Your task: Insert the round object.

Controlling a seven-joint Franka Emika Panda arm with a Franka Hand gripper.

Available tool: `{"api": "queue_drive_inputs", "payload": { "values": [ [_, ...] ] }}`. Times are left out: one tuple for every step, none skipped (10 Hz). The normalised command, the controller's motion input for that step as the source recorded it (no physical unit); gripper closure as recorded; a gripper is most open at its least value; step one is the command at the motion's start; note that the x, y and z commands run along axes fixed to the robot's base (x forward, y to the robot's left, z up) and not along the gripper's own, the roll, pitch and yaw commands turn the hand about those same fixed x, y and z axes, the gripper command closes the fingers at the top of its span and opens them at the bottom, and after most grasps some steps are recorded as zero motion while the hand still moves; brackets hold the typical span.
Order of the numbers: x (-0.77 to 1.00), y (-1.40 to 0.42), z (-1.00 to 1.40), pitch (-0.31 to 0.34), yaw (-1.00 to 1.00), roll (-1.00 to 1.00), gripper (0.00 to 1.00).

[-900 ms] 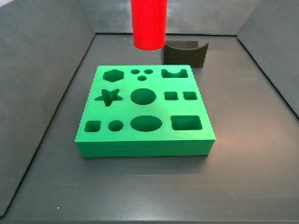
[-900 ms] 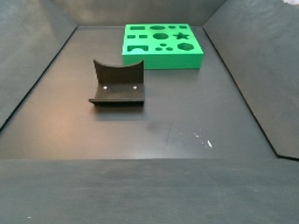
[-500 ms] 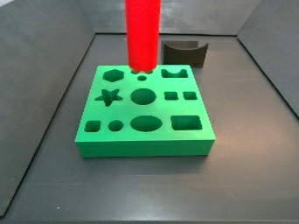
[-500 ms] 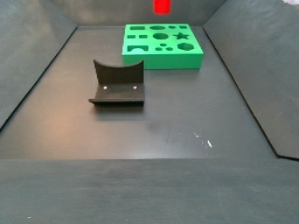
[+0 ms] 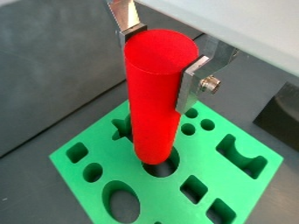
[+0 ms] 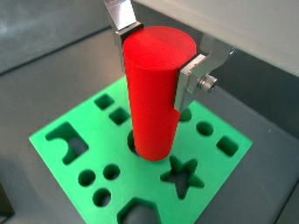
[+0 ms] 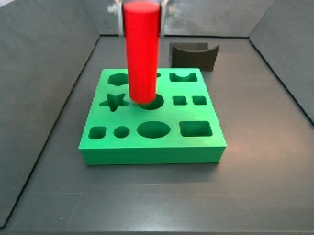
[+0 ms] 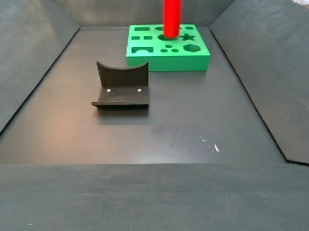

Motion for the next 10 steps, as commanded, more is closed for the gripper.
{"api": "queue_drive_inputs", "payload": {
  "values": [
    [0.0,0.0,-0.15,0.027,0.0,0.08,1.0],
    [0.07,0.0,-0.15,0.059,0.0,0.08,1.0],
    [0.29,0.0,-0.19,0.123,-0.04,0.08,1.0],
    [0.5,-0.05,-0.22,0.183,-0.11,0.09,1.0],
    [0.51,-0.02,-0.24,0.203,-0.1,0.15,1.0],
    [0.46,-0.02,-0.32,0.169,-0.11,0.13,1.0],
    [0.24,0.0,-0.35,0.077,-0.1,0.06,1.0],
    [0.2,-0.01,-0.34,0.044,-0.12,0.03,1.0],
    [0.16,0.0,-0.35,0.034,-0.12,0.02,1.0],
    [0.06,0.0,-0.37,0.0,-0.11,0.01,1.0]
  ]
}}
